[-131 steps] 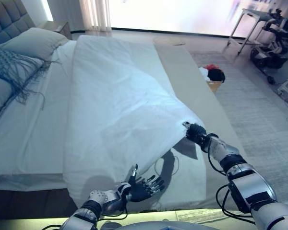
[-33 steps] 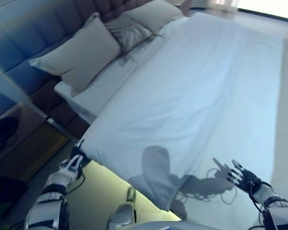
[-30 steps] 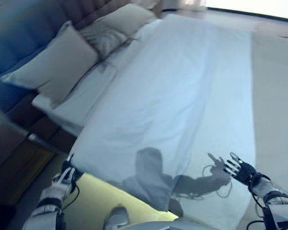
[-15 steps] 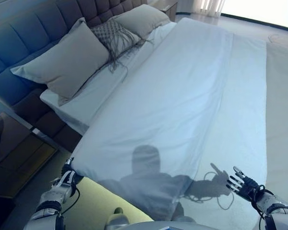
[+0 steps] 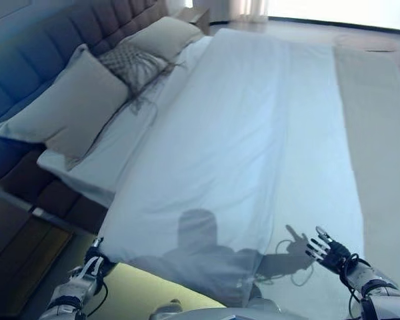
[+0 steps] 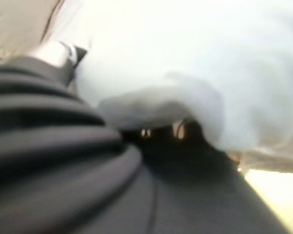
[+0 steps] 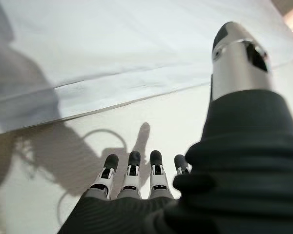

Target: Make the bed neatly

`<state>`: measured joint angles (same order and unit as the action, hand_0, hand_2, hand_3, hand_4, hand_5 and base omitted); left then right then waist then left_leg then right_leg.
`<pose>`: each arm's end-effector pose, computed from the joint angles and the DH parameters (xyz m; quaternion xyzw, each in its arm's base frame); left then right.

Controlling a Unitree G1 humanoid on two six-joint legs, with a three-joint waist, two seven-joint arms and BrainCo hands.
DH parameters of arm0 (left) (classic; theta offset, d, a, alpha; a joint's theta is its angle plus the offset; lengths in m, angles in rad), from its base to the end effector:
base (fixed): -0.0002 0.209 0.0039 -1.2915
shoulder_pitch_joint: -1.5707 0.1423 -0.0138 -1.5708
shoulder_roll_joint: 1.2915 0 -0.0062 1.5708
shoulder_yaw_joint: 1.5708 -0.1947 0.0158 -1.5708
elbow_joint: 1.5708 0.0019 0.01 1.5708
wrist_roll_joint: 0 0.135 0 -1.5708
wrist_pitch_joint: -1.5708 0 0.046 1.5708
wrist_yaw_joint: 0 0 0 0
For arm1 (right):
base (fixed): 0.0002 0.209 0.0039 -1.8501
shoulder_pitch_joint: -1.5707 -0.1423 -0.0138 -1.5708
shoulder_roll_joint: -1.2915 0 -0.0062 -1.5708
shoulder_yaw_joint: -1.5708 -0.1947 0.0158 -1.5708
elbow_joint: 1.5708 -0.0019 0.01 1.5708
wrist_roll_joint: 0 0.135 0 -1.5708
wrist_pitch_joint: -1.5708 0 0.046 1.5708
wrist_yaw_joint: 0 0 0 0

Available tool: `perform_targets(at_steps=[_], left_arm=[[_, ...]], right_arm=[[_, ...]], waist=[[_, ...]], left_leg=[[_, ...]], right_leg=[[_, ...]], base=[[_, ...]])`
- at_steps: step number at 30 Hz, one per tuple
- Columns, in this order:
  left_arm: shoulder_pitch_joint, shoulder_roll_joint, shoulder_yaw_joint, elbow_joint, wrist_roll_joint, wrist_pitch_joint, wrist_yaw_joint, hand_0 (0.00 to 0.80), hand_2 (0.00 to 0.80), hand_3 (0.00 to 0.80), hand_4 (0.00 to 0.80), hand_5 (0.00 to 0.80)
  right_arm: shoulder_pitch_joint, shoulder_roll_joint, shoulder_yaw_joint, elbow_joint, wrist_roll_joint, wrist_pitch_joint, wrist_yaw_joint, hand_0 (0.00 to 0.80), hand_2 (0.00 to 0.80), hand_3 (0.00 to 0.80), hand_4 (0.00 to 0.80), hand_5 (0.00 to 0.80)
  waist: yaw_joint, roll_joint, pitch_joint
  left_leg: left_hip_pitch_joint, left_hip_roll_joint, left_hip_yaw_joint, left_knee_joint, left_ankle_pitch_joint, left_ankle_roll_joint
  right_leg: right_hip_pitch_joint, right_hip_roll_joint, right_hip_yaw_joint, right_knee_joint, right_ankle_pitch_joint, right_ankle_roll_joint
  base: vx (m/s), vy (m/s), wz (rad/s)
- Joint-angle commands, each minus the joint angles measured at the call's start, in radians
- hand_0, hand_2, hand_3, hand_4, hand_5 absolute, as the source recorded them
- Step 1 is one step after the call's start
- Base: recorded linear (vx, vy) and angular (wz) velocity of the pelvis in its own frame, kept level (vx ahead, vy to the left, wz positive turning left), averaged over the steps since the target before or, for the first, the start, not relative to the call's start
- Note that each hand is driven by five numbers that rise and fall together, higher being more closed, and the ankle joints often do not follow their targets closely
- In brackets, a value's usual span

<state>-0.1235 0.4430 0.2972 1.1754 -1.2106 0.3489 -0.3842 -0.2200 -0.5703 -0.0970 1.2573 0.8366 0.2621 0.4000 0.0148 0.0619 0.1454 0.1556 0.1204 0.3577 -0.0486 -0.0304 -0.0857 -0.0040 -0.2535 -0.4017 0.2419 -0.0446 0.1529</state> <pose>0.1200 0.3070 -0.0777 -0.5416 0.2724 0.2321 0.7606 0.1373 -0.3389 -0.0549 0.2967 0.3971 -0.1789 0.8499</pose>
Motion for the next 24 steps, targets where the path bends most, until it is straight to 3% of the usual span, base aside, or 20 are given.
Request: perform_targets(at_steps=[1,2,3,4,6,7,9,11,19,24], left_arm=[[0.039,0.115,0.074,0.032,-0.049,-0.083,-0.04,0.8,0.8,0.8,0.8,0.8],[0.036,0.121,0.091,0.044,-0.048,-0.086,-0.047,0.8,0.8,0.8,0.8,0.8],[0.034,0.124,0.1,0.049,-0.045,-0.084,-0.049,0.8,0.8,0.8,0.8,0.8],[0.037,0.124,0.105,0.045,-0.04,-0.079,-0.047,0.8,0.8,0.8,0.8,0.8],[0.048,0.113,0.127,0.045,-0.016,-0.083,-0.054,0.8,0.8,0.8,0.8,0.8],[0.054,0.107,0.126,0.045,-0.023,-0.08,-0.056,0.8,0.8,0.8,0.8,0.8],[0.065,0.091,0.148,0.061,-0.006,-0.086,-0.06,0.8,0.8,0.8,0.8,0.8],[0.087,0.078,0.173,0.073,-0.007,-0.095,-0.053,0.8,0.8,0.8,0.8,0.8],[0.054,0.076,0.113,0.076,-0.021,-0.082,-0.039,0.8,0.8,0.8,0.8,0.8],[0.051,0.091,0.107,0.087,-0.024,-0.077,-0.036,0.8,0.8,0.8,0.8,0.8]], right_arm=[[-0.05,0.009,0.013,0.058,-0.004,-0.044,0.054,0.0,0.0,0.0,0.0,0.0],[-0.054,0.008,0.015,0.068,-0.015,-0.044,0.05,0.0,0.0,0.0,0.0,0.0],[-0.056,0.005,0.016,0.072,-0.016,-0.04,0.04,0.0,0.0,0.0,0.0,0.0],[-0.054,0.0,0.014,0.075,-0.023,-0.037,0.034,0.0,0.0,0.0,0.0,0.0],[-0.06,-0.015,0.012,0.078,-0.039,-0.034,0.027,0.0,0.0,0.0,0.0,0.0],[-0.068,-0.025,0.014,0.074,-0.029,-0.024,0.014,0.0,0.0,0.0,0.0,0.0],[-0.07,-0.034,0.001,0.076,-0.02,-0.018,0.013,0.0,0.0,0.0,0.0,0.0],[-0.057,-0.026,-0.012,0.068,0.006,-0.015,-0.002,0.0,0.0,0.0,0.0,0.0],[-0.013,-0.016,-0.049,0.084,0.046,-0.007,-0.03,0.0,0.0,0.0,0.0,0.0],[0.0,0.007,-0.044,0.087,0.044,-0.009,-0.032,0.0,0.0,0.0,0.0,0.0]], waist=[[0.083,-0.037,-0.013],[0.092,-0.044,-0.017],[0.092,-0.048,-0.018],[0.093,-0.052,-0.018],[0.111,-0.066,-0.005],[0.111,-0.072,0.001],[0.103,-0.073,0.001],[0.101,-0.066,0.0],[0.074,-0.042,-0.016],[0.073,-0.04,-0.037]], left_leg=[[-0.079,-0.111,-0.025,0.039,-0.041,0.06],[-0.091,-0.108,-0.008,0.055,-0.042,0.051],[-0.1,-0.106,-0.011,0.069,-0.042,0.045],[-0.109,-0.106,-0.026,0.088,-0.047,0.04],[-0.148,-0.108,-0.103,0.167,-0.058,0.045],[-0.16,-0.074,-0.132,0.199,-0.059,0.029],[-0.148,-0.022,-0.149,0.188,-0.044,0.007],[-0.13,-0.014,-0.204,0.151,-0.024,-0.003],[-0.068,-0.036,-0.196,0.07,-0.02,-0.01],[-0.034,-0.054,-0.184,0.01,-0.019,-0.001]], right_leg=[[0.077,0.115,-0.048,-0.001,-0.07,-0.016],[0.113,0.133,-0.064,-0.068,-0.087,-0.036],[0.121,0.149,-0.044,-0.104,-0.092,-0.045],[0.122,0.156,-0.021,-0.123,-0.092,-0.051],[0.114,0.145,0.005,-0.142,-0.068,-0.069],[0.099,0.135,0.023,-0.139,-0.062,-0.072],[0.083,0.121,0.032,-0.115,-0.069,-0.072],[0.078,0.105,0.058,-0.093,-0.072,-0.067],[0.094,0.049,0.067,-0.168,0.01,-0.01],[0.111,0.041,0.066,-0.23,0.043,0.009]], base=[[-0.095,-0.085,-0.3],[-0.09,-0.083,-0.71],[-0.045,-0.054,-0.96],[-0.037,-0.008,-0.87],[-0.176,0.05,-0.27],[-0.215,0.111,-0.55],[-0.094,0.171,-0.71],[-0.022,0.223,-0.49],[-0.047,0.137,-0.1],[-0.009,0.066,0.0]])
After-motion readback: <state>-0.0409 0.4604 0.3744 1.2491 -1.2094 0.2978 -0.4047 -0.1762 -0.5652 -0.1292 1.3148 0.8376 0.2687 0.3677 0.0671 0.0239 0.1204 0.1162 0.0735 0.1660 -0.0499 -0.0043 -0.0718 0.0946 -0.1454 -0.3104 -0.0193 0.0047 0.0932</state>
